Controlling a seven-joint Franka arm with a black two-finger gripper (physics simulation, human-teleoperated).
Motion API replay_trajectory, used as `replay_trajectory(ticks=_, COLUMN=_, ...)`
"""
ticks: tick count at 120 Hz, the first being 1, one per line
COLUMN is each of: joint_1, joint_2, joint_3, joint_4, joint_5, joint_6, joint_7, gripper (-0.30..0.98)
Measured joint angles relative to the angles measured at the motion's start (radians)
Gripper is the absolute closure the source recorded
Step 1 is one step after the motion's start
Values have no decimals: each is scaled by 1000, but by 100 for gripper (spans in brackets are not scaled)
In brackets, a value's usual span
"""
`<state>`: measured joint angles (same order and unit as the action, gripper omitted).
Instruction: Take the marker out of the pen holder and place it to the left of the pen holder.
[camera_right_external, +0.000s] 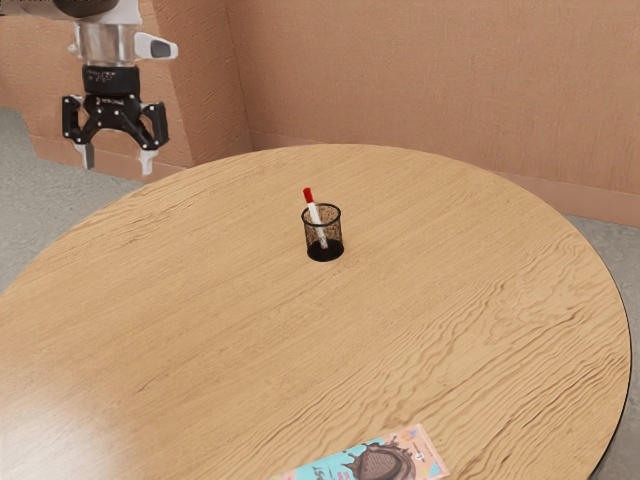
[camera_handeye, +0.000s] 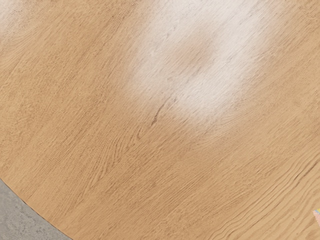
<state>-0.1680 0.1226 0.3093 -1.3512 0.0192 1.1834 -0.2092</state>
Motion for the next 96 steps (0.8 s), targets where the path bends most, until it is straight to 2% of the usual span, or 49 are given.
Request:
replay_trajectory(ticks=30, joint_1=0, joint_2=38, joint_3=-12, joint_4=36, joint_5=-2, joint_6=234, joint_7=13, gripper=2)
replay_trajectory(ticks=50, joint_1=-22, joint_2=290, joint_3=-14, joint_4=75, joint_5=21, joint_6=609, joint_7=-51, gripper=2)
replay_trajectory(ticks=69, joint_1=25, joint_2=503, joint_3=-13, joint_4=119, joint_5=36, joint_6=980, joint_7=-157, gripper=2)
replay_trajectory(ticks=82, joint_1=24, joint_2=617, joint_3=-22, joint_4=210, joint_5=36, joint_6=1139, joint_7=-221, gripper=2)
replay_trajectory(ticks=96, joint_1=24, joint_2=685, joint_3=-54, joint_4=237, joint_5=37, joint_6=1249, joint_7=-300, gripper=2)
